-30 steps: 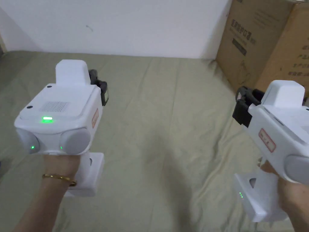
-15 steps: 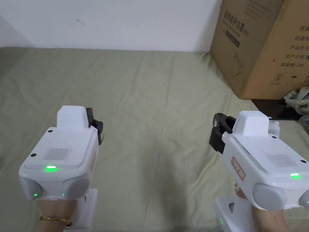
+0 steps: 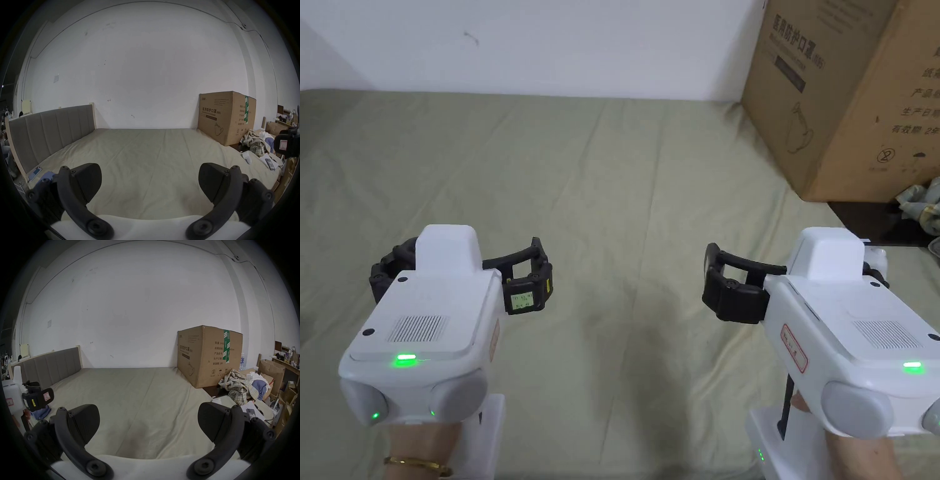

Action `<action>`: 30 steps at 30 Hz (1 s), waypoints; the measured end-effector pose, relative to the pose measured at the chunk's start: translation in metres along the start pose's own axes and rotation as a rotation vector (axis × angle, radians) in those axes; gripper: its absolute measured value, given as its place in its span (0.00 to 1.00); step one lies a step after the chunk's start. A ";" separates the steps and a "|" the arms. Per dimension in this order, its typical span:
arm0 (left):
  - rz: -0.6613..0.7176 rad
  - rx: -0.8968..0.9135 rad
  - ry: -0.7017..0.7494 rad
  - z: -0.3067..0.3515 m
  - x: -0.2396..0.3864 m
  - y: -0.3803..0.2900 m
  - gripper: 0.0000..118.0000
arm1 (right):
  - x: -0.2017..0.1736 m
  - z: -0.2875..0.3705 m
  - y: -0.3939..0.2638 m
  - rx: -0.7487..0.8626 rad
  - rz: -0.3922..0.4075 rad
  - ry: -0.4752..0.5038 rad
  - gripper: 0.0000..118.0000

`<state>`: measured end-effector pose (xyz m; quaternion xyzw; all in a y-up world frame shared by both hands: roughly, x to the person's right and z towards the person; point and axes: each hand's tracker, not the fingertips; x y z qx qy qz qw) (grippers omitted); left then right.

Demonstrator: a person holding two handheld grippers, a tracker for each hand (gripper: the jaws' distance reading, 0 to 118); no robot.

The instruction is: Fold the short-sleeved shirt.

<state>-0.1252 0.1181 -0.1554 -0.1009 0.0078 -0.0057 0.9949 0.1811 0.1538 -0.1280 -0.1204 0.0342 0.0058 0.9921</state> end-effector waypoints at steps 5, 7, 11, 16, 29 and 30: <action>-0.004 0.000 -0.004 -0.003 -0.001 0.000 1.00 | 0.005 -0.002 0.001 -0.003 0.006 -0.004 1.00; -0.004 0.001 -0.005 -0.002 -0.001 -0.001 1.00 | 0.005 -0.001 0.001 0.000 -0.010 0.001 1.00; -0.019 -0.001 -0.009 -0.006 -0.001 -0.004 1.00 | 0.003 -0.001 0.002 -0.005 0.003 -0.014 1.00; -0.027 0.001 -0.012 -0.005 0.002 -0.002 1.00 | 0.004 -0.001 0.003 0.000 0.001 -0.011 1.00; -0.036 -0.006 -0.007 -0.006 0.003 -0.005 1.00 | -0.001 0.001 0.003 0.008 0.005 -0.008 1.00; -0.035 -0.006 -0.006 -0.007 0.003 -0.005 1.00 | -0.001 0.001 0.003 0.008 0.006 -0.008 1.00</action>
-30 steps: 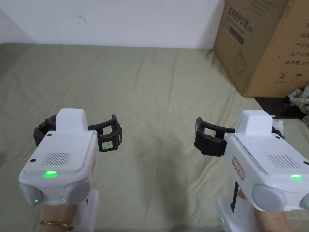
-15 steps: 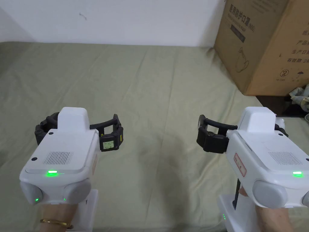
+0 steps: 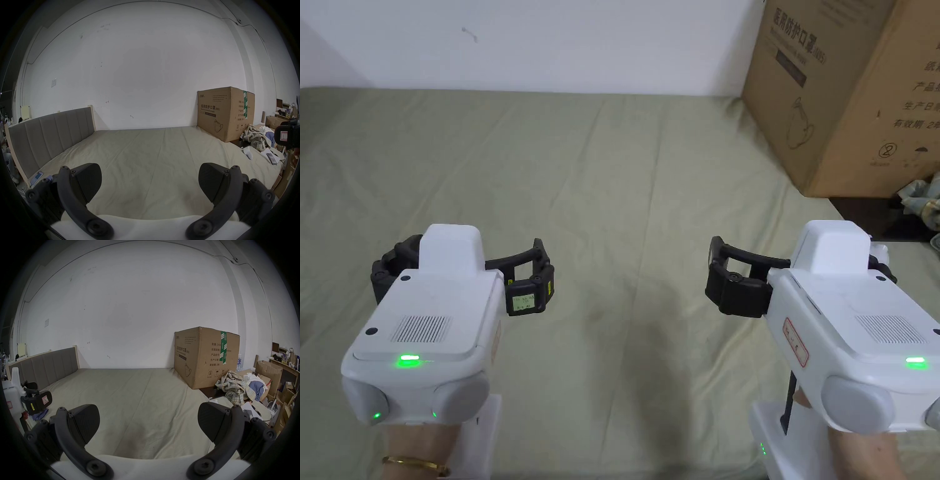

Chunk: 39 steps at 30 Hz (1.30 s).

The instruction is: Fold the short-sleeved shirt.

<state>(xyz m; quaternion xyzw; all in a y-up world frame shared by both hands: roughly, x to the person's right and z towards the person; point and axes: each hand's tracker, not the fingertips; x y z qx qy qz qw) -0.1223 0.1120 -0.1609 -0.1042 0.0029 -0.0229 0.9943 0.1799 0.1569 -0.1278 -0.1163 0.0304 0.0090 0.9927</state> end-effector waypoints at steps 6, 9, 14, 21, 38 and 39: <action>0.002 0.001 -0.005 0.003 0.003 -0.001 1.00 | 0.000 0.001 0.001 0.002 0.001 0.000 1.00; 0.000 0.001 -0.003 0.006 0.006 0.000 1.00 | -0.001 0.001 0.001 0.003 0.000 0.003 1.00; -0.002 -0.001 -0.004 0.006 0.006 0.001 1.00 | -0.002 0.001 0.001 0.003 0.002 0.005 1.00; -0.001 0.003 -0.004 0.003 0.005 0.001 1.00 | -0.002 0.002 0.003 0.008 0.006 0.010 1.00; -0.008 0.006 -0.011 0.002 0.006 0.001 1.00 | -0.001 0.005 0.005 0.017 0.007 0.013 1.00; -0.008 0.007 -0.011 0.002 0.006 0.000 1.00 | -0.001 0.005 0.005 0.018 0.007 0.013 1.00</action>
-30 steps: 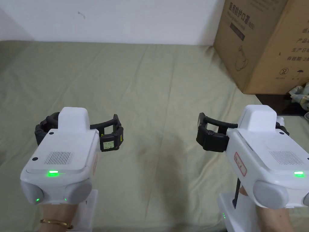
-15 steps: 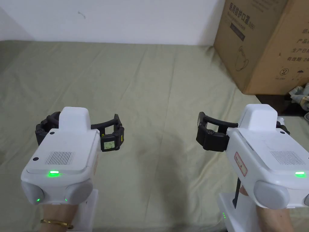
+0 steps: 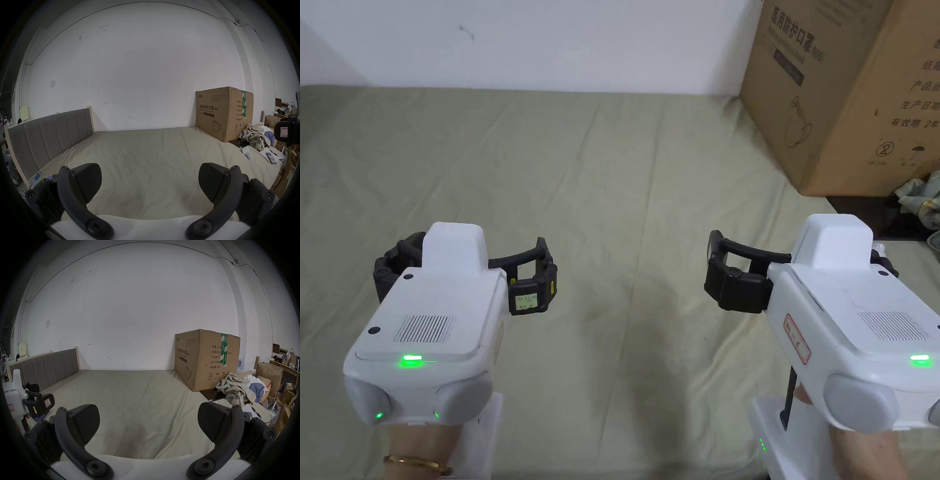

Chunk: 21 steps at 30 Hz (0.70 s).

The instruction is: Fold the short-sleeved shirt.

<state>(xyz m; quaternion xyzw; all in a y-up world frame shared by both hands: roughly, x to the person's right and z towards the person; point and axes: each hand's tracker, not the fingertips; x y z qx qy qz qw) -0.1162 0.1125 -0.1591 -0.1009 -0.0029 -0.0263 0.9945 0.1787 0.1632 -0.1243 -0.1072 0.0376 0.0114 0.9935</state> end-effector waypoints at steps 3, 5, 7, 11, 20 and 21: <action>0.001 0.000 -0.001 0.001 0.001 0.000 1.00 | 0.001 0.000 0.000 0.000 0.000 -0.003 1.00; 0.001 0.000 -0.002 0.001 0.002 0.000 1.00 | 0.001 0.000 0.000 -0.001 -0.001 -0.002 1.00; 0.001 0.000 -0.001 0.001 0.003 0.001 1.00 | 0.001 0.000 0.000 -0.001 0.001 -0.001 1.00; -0.001 0.005 -0.006 0.002 0.004 0.002 1.00 | 0.001 0.000 0.000 -0.002 -0.001 -0.002 1.00; -0.001 0.005 -0.004 0.004 0.006 0.006 1.00 | 0.000 0.000 0.001 0.002 -0.001 0.001 1.00; 0.000 0.005 -0.004 0.004 0.006 0.006 1.00 | 0.000 0.001 0.001 0.002 -0.001 0.002 1.00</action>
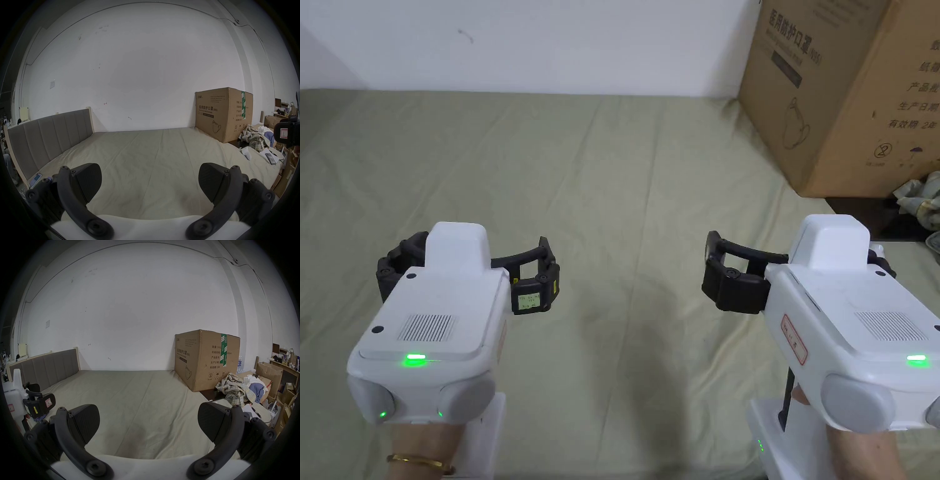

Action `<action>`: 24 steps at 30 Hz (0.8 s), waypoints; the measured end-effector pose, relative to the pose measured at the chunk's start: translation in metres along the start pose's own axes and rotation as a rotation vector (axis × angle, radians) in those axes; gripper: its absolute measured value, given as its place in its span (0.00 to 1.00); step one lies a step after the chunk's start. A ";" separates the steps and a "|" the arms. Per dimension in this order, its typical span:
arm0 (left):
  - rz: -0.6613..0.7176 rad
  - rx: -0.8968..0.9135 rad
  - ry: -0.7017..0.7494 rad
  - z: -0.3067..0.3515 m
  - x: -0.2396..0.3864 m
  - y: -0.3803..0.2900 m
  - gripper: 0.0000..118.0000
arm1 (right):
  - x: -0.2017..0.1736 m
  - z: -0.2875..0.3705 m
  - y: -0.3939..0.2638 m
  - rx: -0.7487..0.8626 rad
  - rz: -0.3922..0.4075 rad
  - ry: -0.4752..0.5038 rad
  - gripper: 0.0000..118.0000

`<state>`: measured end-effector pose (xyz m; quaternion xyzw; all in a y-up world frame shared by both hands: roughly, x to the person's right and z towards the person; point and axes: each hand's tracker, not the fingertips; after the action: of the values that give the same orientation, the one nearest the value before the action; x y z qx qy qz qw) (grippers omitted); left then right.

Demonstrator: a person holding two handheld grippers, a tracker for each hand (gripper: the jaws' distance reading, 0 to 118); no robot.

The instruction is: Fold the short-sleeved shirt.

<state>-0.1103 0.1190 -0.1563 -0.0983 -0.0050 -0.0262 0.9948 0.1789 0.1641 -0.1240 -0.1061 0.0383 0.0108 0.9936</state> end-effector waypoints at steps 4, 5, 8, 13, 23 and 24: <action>0.000 -0.002 -0.003 -0.002 -0.001 -0.001 1.00 | -0.001 0.001 0.001 0.000 -0.004 0.005 1.00; -0.001 -0.002 -0.001 -0.002 -0.001 -0.001 1.00 | -0.001 0.001 0.001 0.000 -0.003 0.005 1.00; 0.004 -0.004 -0.002 -0.001 0.000 0.000 1.00 | -0.001 0.000 0.001 -0.002 0.001 0.003 1.00; 0.013 -0.014 -0.003 -0.002 0.000 -0.002 1.00 | -0.003 -0.008 0.005 -0.112 -0.022 -0.085 1.00; 0.053 -0.262 -0.018 -0.006 0.009 -0.050 1.00 | -0.013 -0.023 0.001 -0.693 -0.103 0.015 0.99; 0.049 -0.281 -0.020 -0.006 0.011 -0.055 1.00 | -0.025 -0.012 0.000 -0.684 -0.105 0.049 0.99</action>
<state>-0.1026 0.0635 -0.1509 -0.2369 -0.0088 -0.0012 0.9715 0.1533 0.1612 -0.1340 -0.4349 0.0508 -0.0305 0.8985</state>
